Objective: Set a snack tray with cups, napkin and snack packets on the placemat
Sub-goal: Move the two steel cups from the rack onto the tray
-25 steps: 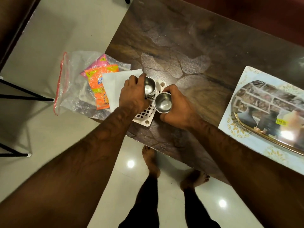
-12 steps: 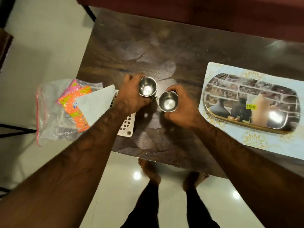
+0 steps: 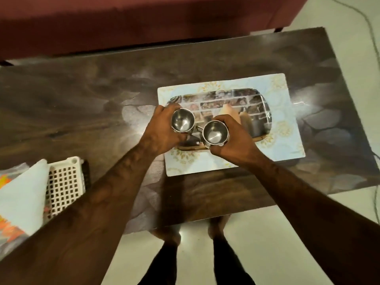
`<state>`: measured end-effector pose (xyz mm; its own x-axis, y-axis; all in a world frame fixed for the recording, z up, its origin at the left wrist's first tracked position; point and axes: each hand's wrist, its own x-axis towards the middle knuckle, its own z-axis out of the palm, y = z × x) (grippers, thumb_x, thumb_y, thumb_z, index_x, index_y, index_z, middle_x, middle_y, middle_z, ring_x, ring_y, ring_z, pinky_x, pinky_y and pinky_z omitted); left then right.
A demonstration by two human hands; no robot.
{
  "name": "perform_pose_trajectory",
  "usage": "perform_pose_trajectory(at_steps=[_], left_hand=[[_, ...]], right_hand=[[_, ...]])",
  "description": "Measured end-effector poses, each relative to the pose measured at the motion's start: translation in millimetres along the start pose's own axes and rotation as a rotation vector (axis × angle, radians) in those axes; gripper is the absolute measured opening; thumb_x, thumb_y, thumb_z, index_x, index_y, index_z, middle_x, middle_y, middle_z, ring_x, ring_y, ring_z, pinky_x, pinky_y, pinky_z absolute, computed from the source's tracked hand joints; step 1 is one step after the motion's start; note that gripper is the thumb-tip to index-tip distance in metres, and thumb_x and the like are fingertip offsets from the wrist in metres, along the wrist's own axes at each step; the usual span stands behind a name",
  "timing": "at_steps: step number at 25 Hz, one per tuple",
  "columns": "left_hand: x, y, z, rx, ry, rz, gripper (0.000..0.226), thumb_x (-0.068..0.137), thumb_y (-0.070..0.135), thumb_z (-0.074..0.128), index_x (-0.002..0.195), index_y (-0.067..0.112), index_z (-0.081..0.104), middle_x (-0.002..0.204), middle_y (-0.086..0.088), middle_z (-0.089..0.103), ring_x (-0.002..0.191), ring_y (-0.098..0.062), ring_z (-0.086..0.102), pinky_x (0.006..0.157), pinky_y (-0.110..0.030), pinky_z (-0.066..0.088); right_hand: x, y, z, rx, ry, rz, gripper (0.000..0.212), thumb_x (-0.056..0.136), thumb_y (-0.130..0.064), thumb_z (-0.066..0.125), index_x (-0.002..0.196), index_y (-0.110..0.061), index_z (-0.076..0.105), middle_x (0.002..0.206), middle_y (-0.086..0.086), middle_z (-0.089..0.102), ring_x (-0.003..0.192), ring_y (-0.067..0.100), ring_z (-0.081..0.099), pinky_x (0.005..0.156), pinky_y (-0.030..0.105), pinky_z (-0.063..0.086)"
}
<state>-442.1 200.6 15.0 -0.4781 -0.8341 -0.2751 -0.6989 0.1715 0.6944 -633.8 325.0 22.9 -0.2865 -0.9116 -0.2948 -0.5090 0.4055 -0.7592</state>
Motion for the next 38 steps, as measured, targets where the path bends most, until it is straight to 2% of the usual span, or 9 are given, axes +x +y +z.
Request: perform_pose_trajectory(at_steps=[5,8,12,18,25,29,32,35,38], left_hand=[[28.7,50.3,52.9,0.045,-0.051,-0.001,0.084,0.061,0.021,0.092,0.135,0.023,0.054,0.130,-0.008,0.051,0.113,-0.017,0.050,0.086,-0.014,0.032],[35.7,58.1,68.1,0.047,-0.075,-0.030,0.084,0.062,0.020,0.092,0.136,0.024,0.052,0.128,-0.005,0.049,0.106,-0.012,0.047,0.088,-0.019,0.034],[45.8,61.6,80.9,0.054,-0.090,-0.065,0.083,0.062,0.020,0.092,0.134,0.024,0.052,0.128,-0.005,0.050,0.103,-0.010,0.043,0.086,-0.020,0.035],[52.2,70.1,87.7,0.052,-0.098,-0.102,0.081,0.062,0.021,0.092,0.133,0.024,0.053,0.127,-0.004,0.050,0.102,-0.010,0.044,0.086,-0.020,0.035],[66.4,92.7,95.0,0.045,-0.119,-0.072,0.076,0.066,0.022,0.089,0.133,0.024,0.053,0.127,-0.007,0.049,0.108,-0.016,0.050,0.089,-0.024,0.039],[88.8,106.8,109.0,0.086,-0.114,-0.042,0.082,0.066,0.024,0.090,0.137,0.021,0.051,0.135,-0.008,0.049,0.125,-0.026,0.051,0.100,-0.029,0.043],[112.0,120.4,122.1,0.135,-0.100,-0.015,0.081,0.066,0.031,0.090,0.135,0.020,0.051,0.131,-0.010,0.052,0.123,-0.030,0.052,0.100,-0.040,0.048],[131.0,132.1,135.2,0.173,-0.106,0.023,0.079,0.066,0.032,0.090,0.134,0.020,0.051,0.129,-0.011,0.053,0.119,-0.033,0.055,0.096,-0.041,0.050],[137.2,138.8,144.5,0.195,-0.131,0.086,0.078,0.068,0.033,0.087,0.134,0.020,0.050,0.130,-0.011,0.051,0.117,-0.033,0.056,0.094,-0.041,0.049]], right_hand=[[15.4,71.3,-60.9,-0.066,0.069,0.041,0.071,0.067,-0.008,0.089,0.131,-0.014,0.059,0.132,0.002,0.063,0.121,0.023,0.062,0.101,0.042,0.054],[29.2,93.8,-69.6,-0.066,0.036,0.051,0.071,0.069,-0.009,0.091,0.132,-0.017,0.060,0.135,-0.001,0.063,0.123,0.021,0.062,0.101,0.032,0.053],[50.1,107.4,-69.5,-0.039,0.025,0.036,0.071,0.067,-0.004,0.089,0.130,-0.020,0.060,0.131,-0.002,0.063,0.118,0.018,0.062,0.090,0.019,0.051],[54.3,110.1,-85.3,-0.048,-0.019,0.046,0.071,0.064,-0.009,0.091,0.126,-0.025,0.060,0.131,-0.001,0.062,0.117,0.020,0.064,0.094,0.034,0.059],[51.3,106.3,-89.6,-0.112,-0.063,0.058,0.075,0.067,-0.008,0.089,0.133,-0.025,0.056,0.135,0.003,0.055,0.121,0.023,0.060,0.097,0.040,0.058],[48.6,109.9,-90.2,-0.031,-0.021,0.131,0.088,0.068,-0.009,0.089,0.144,-0.024,0.047,0.143,0.000,0.053,0.123,0.016,0.055,0.101,0.036,0.054],[47.7,112.5,-88.9,0.037,0.041,0.220,0.091,0.068,-0.015,0.092,0.144,-0.024,0.044,0.141,-0.001,0.057,0.124,0.016,0.057,0.097,0.030,0.051],[45.2,114.3,-86.9,0.103,0.087,0.260,0.088,0.069,-0.012,0.089,0.142,-0.025,0.042,0.137,-0.003,0.060,0.118,0.015,0.061,0.088,0.024,0.048],[44.7,113.6,-87.1,0.121,0.098,0.278,0.085,0.071,-0.005,0.082,0.142,-0.023,0.041,0.136,-0.003,0.061,0.120,0.019,0.063,0.092,0.033,0.055]])
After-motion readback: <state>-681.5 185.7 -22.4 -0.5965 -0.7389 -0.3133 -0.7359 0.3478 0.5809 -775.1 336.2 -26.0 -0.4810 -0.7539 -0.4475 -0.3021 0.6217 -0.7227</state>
